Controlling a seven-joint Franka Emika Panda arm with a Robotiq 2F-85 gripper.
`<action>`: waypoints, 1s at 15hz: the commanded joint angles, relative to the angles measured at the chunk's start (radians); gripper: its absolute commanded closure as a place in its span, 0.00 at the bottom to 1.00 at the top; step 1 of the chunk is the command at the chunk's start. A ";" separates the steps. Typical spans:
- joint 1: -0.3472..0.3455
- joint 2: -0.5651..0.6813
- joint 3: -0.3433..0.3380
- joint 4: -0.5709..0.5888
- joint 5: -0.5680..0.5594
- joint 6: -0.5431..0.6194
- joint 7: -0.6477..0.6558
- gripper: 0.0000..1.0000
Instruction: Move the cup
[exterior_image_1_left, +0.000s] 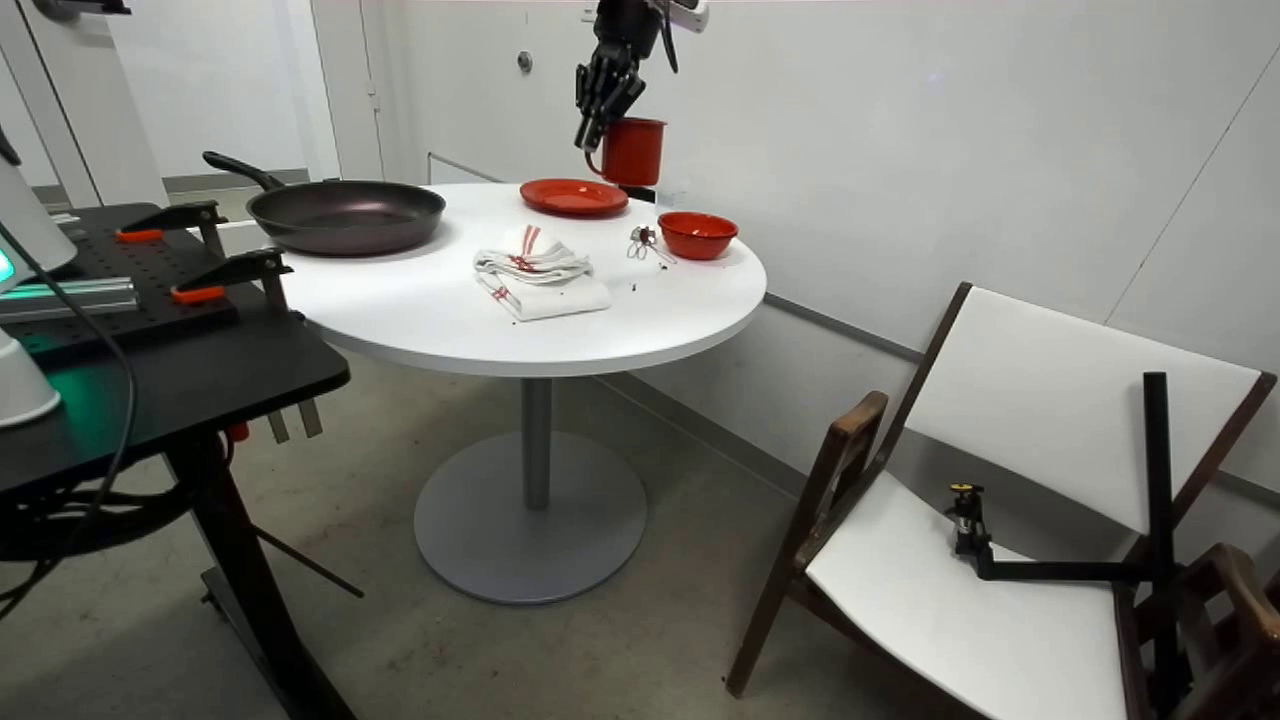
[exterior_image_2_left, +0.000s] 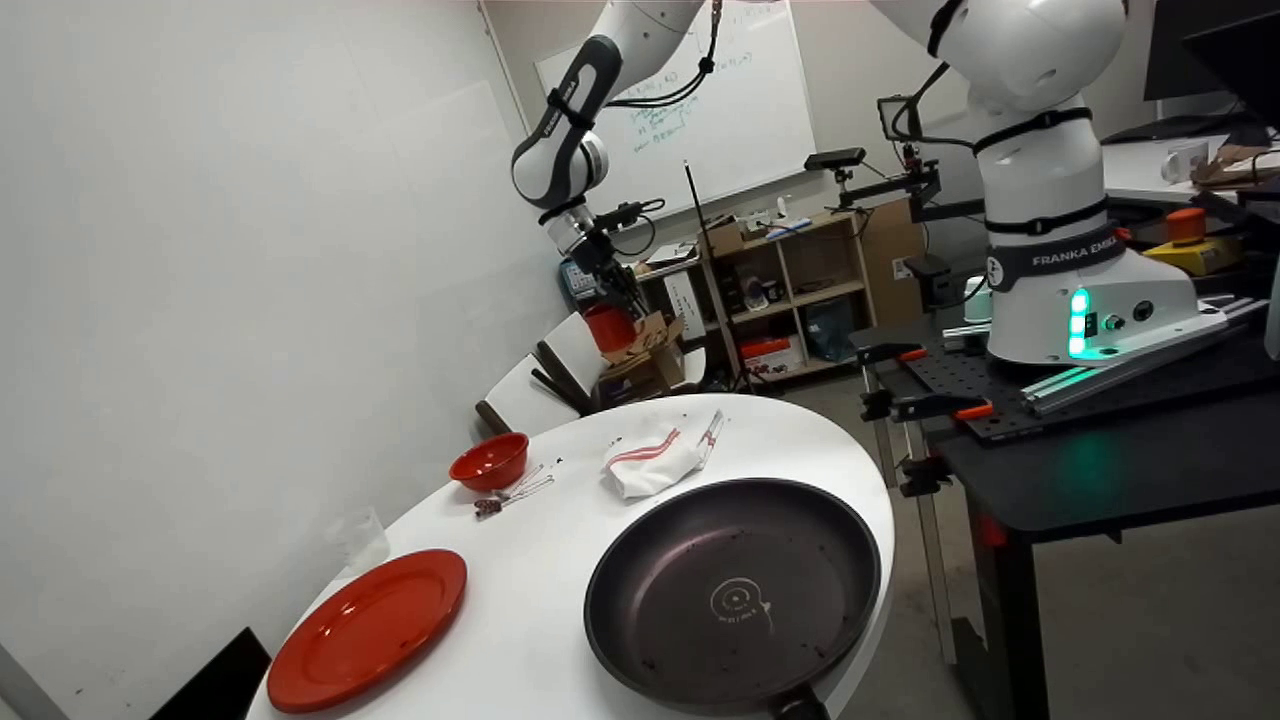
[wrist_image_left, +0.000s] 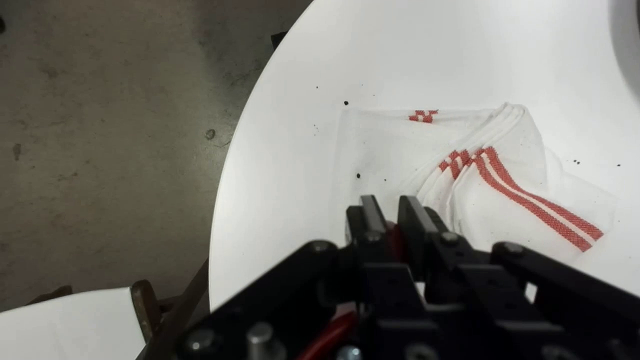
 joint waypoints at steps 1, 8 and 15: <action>-0.009 0.014 0.009 0.018 -0.004 -0.004 0.002 0.85; -0.012 0.032 0.009 0.042 -0.004 -0.009 0.002 0.85; -0.025 0.112 0.015 0.117 0.005 -0.006 -0.005 0.96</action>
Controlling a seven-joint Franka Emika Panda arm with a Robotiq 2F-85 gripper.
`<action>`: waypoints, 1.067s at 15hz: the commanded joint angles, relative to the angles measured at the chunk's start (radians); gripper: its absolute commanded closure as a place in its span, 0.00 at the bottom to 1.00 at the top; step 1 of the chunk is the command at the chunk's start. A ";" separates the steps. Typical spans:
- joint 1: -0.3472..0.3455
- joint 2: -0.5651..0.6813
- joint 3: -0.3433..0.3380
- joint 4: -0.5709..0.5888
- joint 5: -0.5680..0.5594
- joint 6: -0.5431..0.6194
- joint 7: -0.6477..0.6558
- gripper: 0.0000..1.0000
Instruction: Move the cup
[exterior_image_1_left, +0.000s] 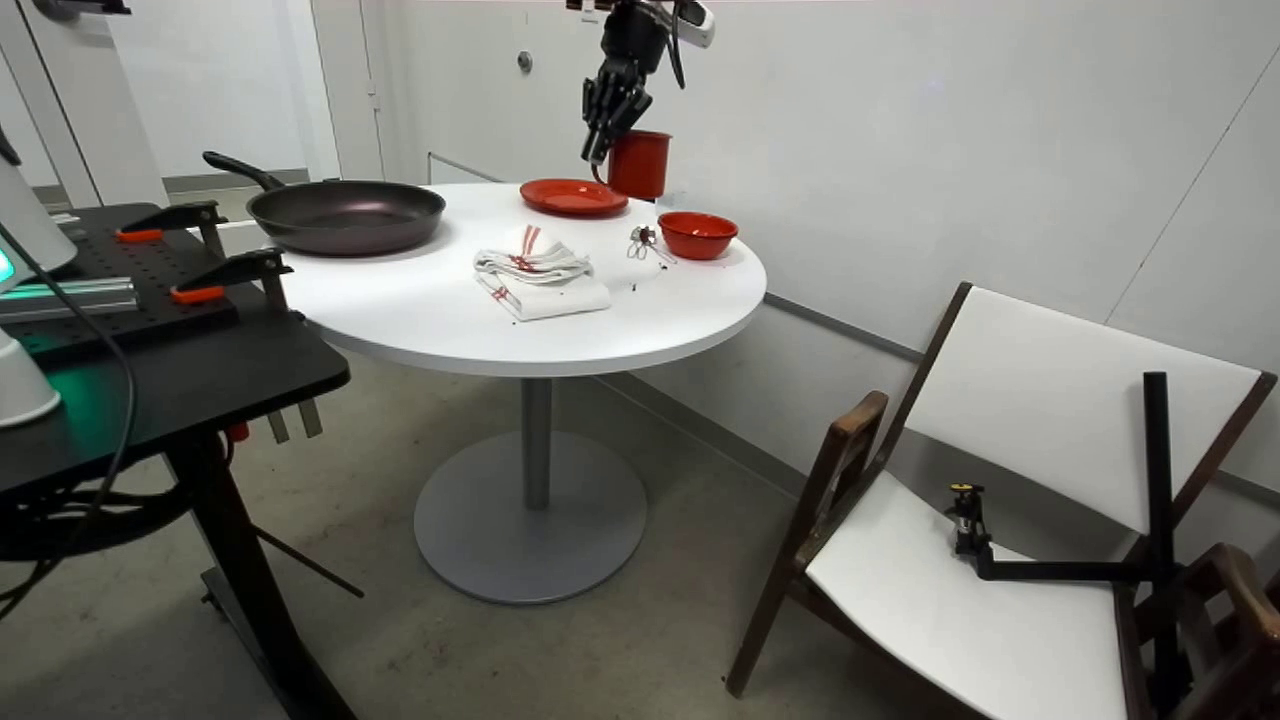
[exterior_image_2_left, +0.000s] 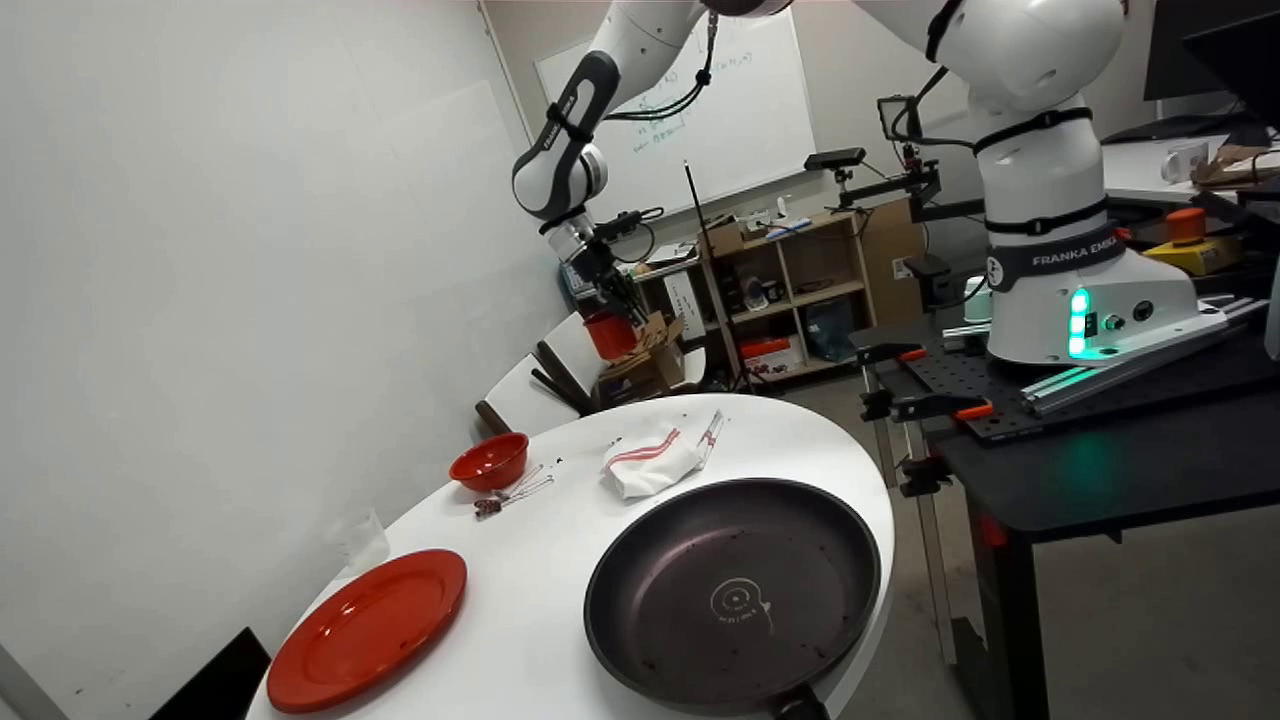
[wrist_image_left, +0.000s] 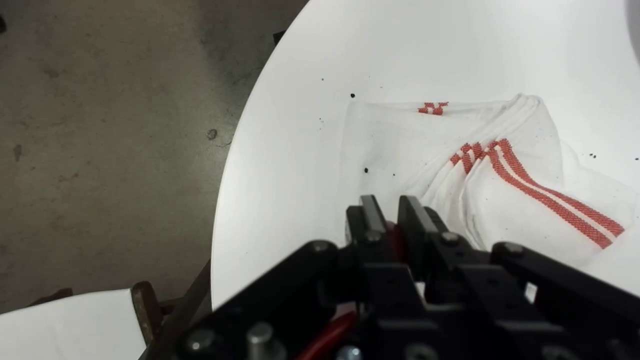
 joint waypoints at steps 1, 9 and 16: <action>-0.018 0.080 0.015 0.095 0.006 -0.005 -0.007 0.96; -0.038 0.231 0.035 0.277 0.017 -0.008 -0.005 0.96; -0.066 0.355 0.049 0.427 0.029 -0.030 0.001 0.96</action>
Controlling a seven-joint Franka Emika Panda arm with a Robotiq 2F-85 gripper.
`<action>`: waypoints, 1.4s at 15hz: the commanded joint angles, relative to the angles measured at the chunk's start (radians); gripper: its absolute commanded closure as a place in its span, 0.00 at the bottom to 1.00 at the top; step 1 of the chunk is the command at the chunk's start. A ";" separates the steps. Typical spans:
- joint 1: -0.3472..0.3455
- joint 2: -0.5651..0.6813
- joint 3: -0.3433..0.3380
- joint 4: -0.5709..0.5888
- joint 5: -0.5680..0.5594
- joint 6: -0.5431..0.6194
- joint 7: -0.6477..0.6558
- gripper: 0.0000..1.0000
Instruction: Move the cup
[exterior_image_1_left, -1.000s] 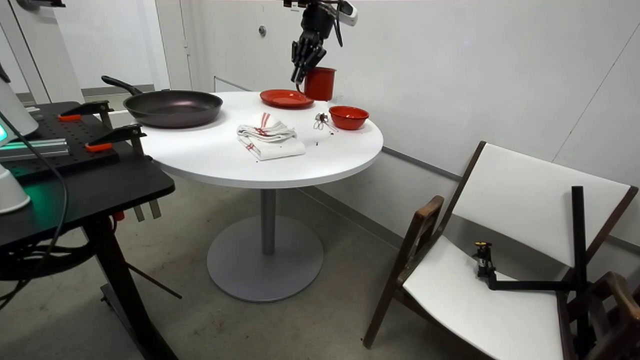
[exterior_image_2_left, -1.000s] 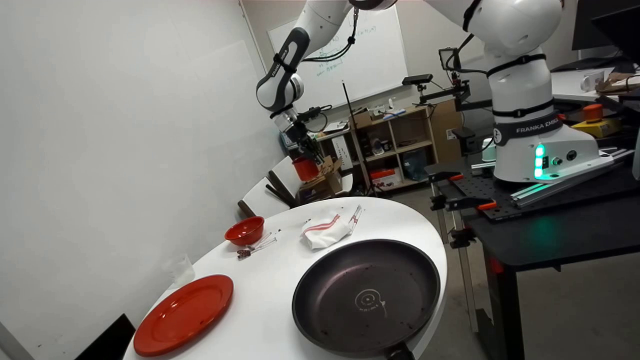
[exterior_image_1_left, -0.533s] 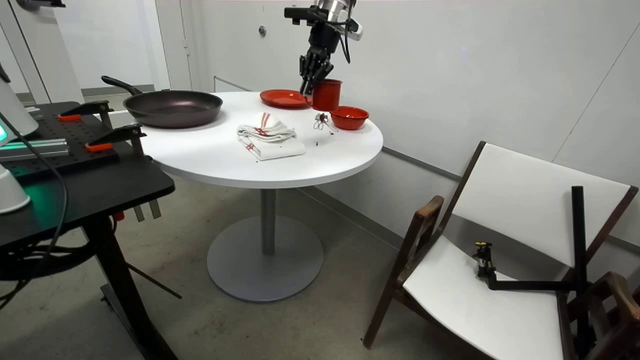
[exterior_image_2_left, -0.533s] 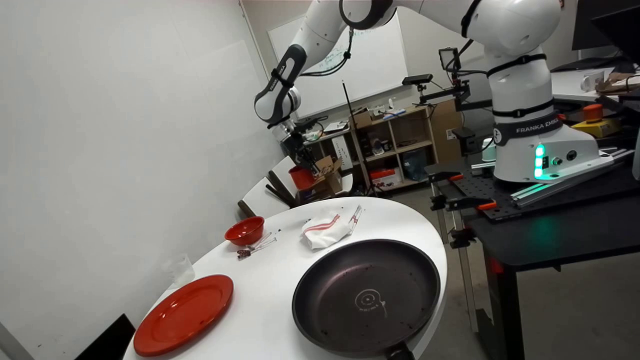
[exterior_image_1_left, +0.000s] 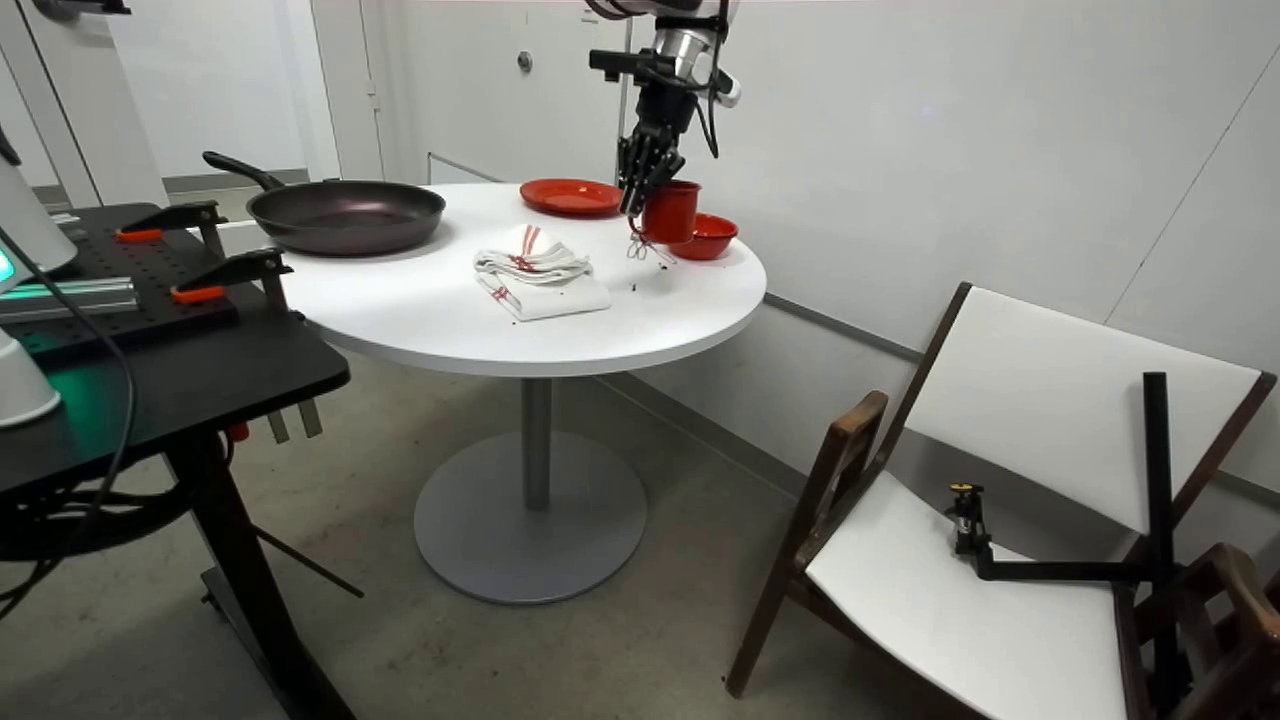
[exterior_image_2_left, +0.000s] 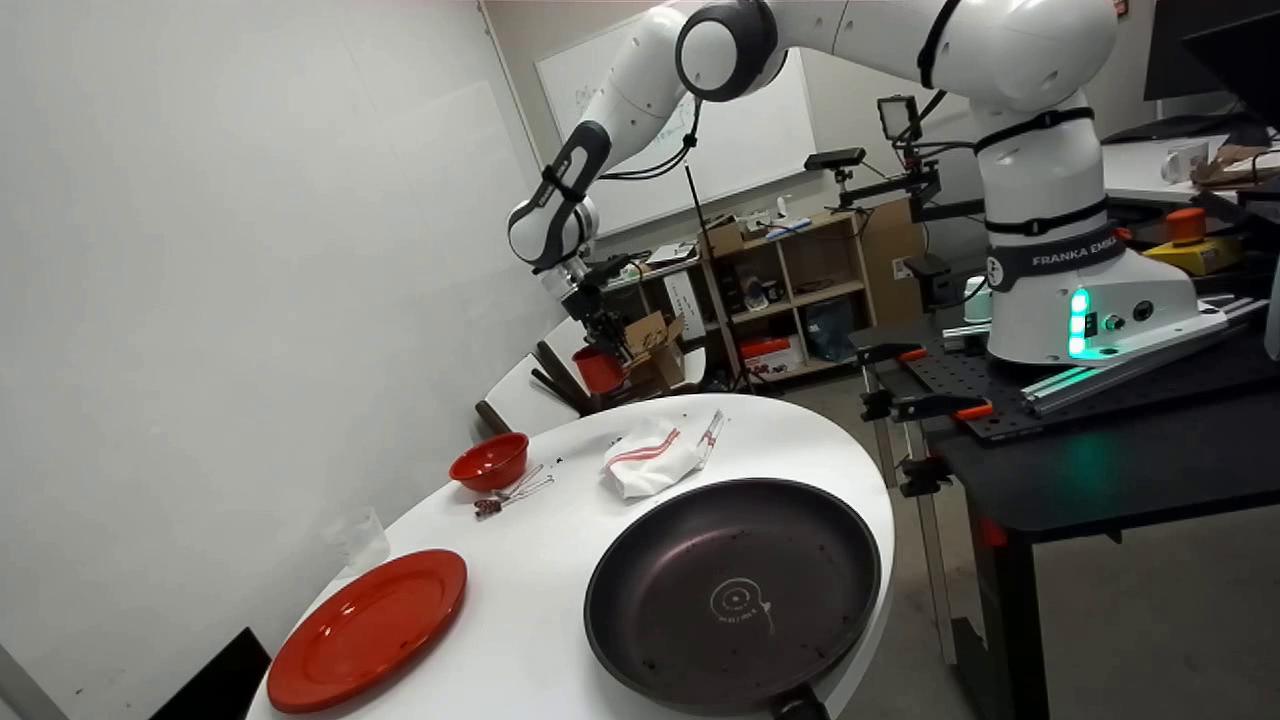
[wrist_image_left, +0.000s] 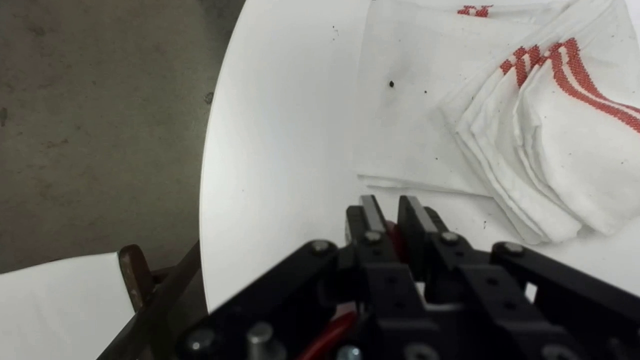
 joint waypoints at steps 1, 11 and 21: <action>-0.023 0.087 0.017 0.133 0.021 -0.041 0.002 0.96; -0.043 0.242 0.031 0.319 0.027 -0.109 0.011 0.96; -0.067 0.348 0.045 0.461 0.031 -0.187 0.009 0.96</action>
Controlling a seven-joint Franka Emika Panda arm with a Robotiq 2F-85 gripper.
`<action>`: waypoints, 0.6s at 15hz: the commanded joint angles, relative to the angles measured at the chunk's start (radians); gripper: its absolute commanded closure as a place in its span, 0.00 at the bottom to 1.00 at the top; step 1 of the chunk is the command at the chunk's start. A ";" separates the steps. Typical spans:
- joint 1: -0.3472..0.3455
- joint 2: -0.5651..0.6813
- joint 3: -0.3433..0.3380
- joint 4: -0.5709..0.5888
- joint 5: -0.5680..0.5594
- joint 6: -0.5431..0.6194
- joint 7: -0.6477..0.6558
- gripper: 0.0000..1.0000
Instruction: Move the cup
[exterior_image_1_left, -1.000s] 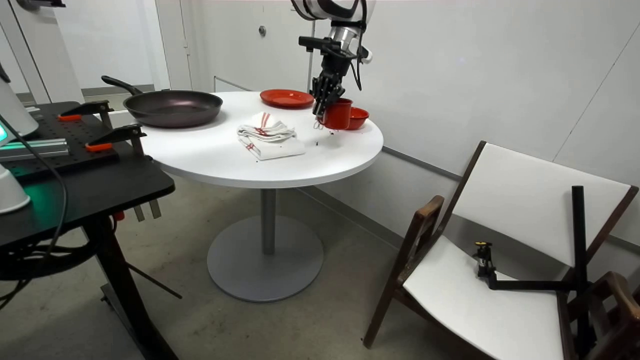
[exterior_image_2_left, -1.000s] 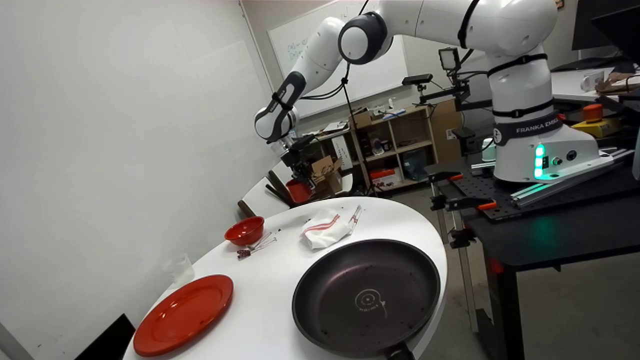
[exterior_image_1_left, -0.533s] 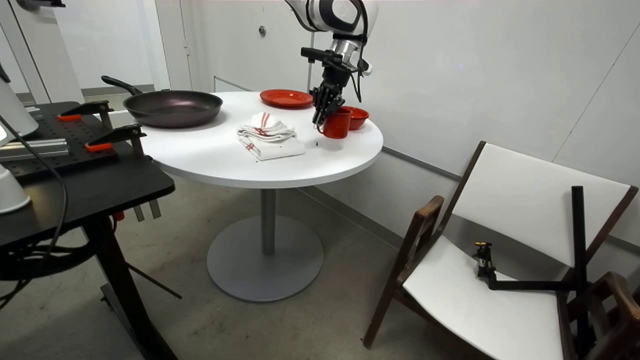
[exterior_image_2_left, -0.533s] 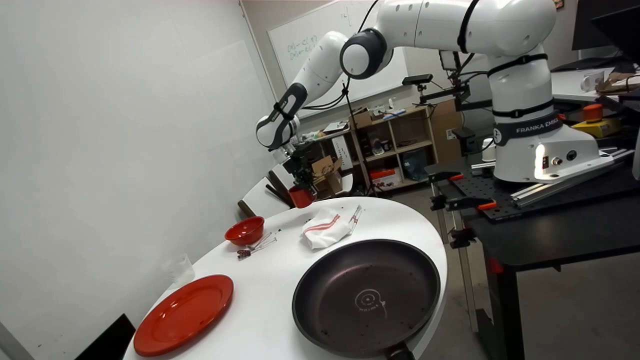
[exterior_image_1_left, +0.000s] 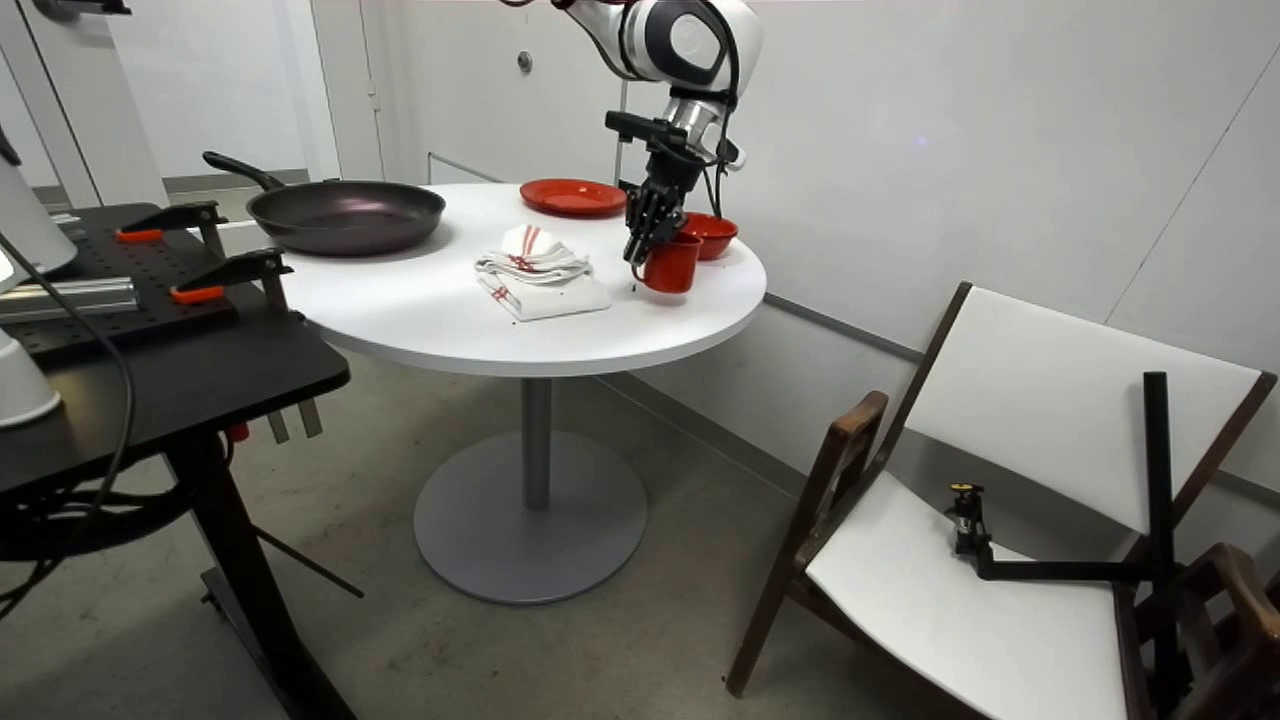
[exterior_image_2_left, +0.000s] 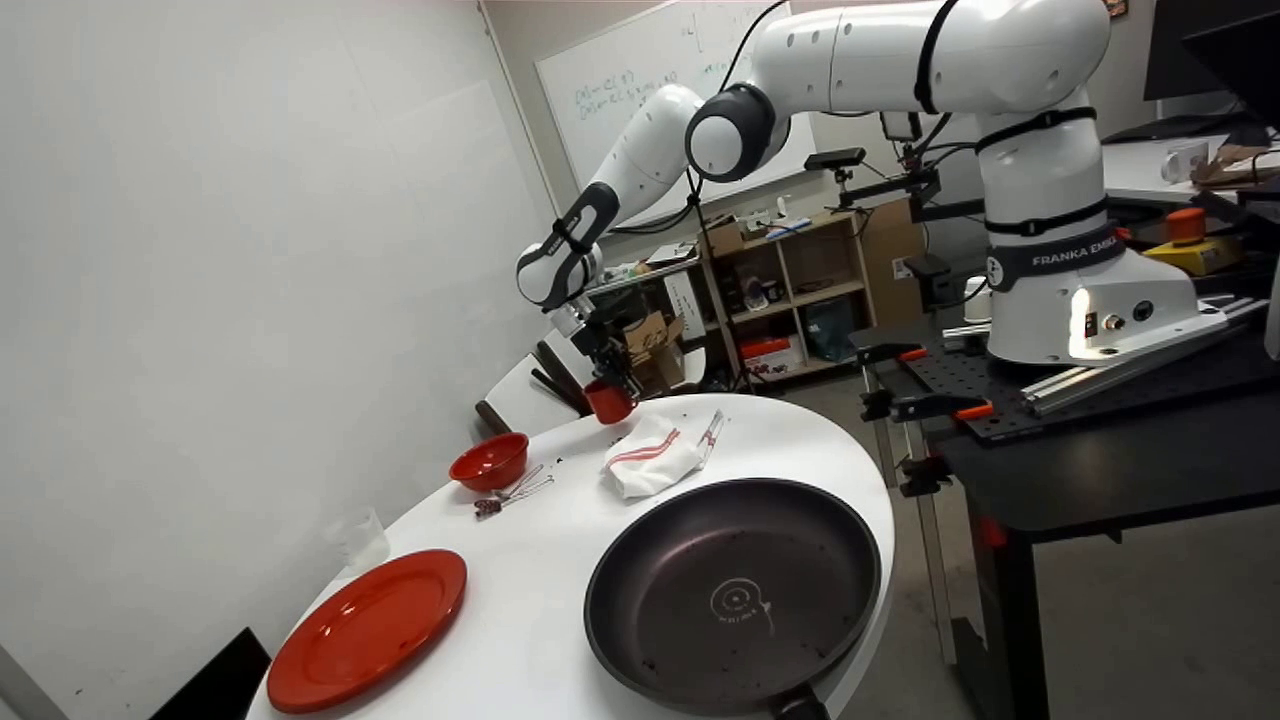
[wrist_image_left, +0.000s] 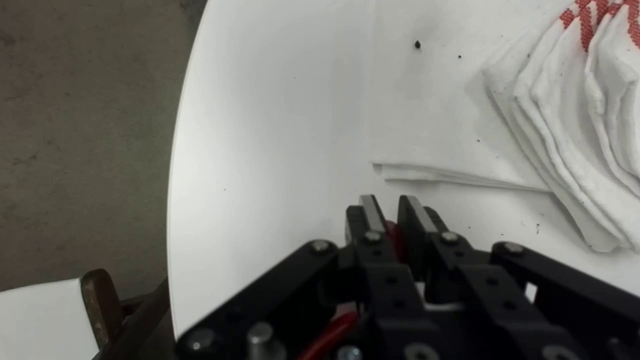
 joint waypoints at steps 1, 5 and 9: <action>-0.015 0.062 0.014 0.116 0.020 -0.068 0.008 0.96; -0.014 0.100 0.020 0.167 0.017 -0.102 0.006 0.95; -0.013 0.137 0.026 0.217 0.014 -0.138 0.005 0.95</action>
